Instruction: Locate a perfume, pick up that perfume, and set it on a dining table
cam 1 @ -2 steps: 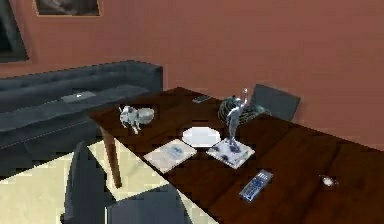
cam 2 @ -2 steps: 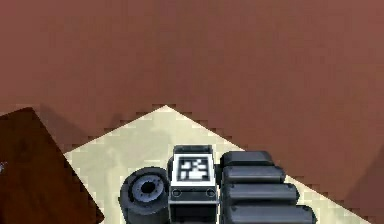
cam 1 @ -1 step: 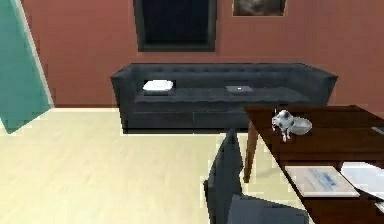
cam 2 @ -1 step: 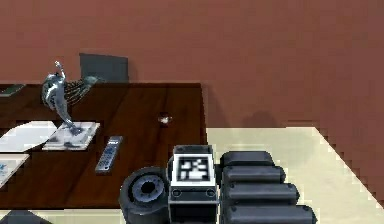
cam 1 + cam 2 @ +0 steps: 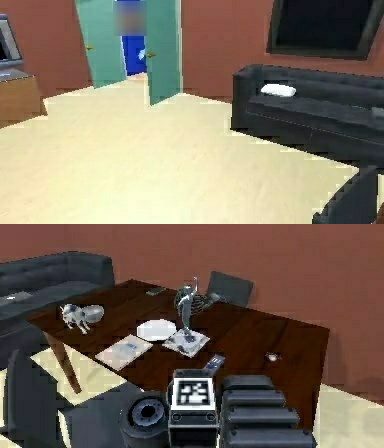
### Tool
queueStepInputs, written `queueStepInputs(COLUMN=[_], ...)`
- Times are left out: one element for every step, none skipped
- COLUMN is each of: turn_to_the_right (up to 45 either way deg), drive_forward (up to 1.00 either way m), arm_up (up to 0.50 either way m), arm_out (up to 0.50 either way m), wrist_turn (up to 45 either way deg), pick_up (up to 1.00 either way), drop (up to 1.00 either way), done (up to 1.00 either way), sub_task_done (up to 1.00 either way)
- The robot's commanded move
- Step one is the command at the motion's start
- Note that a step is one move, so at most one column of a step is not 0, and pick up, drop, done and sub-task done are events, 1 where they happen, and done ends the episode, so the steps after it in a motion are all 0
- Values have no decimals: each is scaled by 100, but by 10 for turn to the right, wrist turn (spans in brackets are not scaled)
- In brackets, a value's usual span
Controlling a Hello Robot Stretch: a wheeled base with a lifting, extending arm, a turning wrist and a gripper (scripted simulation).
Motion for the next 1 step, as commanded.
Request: queueStepInputs(turn_to_the_right=[450], drive_forward=[0], arm_up=[0], arm_out=[0], wrist_turn=[0], pick_up=[0], drop=[0], done=[0], sub_task_done=[0])
